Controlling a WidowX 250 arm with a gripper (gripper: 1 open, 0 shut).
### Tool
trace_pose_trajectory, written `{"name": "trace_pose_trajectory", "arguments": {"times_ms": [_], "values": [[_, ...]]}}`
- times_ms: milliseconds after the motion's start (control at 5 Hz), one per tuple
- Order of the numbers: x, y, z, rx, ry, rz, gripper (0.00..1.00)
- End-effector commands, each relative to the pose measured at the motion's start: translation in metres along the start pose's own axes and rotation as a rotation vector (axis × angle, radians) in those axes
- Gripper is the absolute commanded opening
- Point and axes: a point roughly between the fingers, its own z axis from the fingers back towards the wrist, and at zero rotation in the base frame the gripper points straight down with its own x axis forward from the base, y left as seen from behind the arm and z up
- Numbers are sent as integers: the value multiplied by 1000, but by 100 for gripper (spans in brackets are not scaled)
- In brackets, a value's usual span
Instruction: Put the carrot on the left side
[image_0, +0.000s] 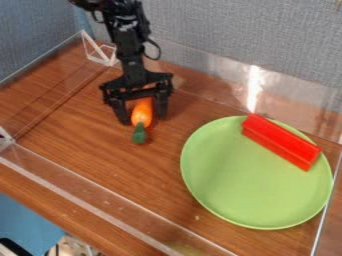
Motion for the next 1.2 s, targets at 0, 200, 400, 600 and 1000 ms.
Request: {"name": "trace_pose_trajectory", "arguments": {"times_ms": [0, 200, 400, 600, 1000], "values": [[-2, -14, 6, -3, -35, 21, 100], [-4, -21, 3, 1, -33, 57, 100], [-1, -22, 4, 6, -33, 137, 100], [1, -21, 4, 15, -37, 225, 100], [1, -19, 4, 39, -40, 381, 100]]}}
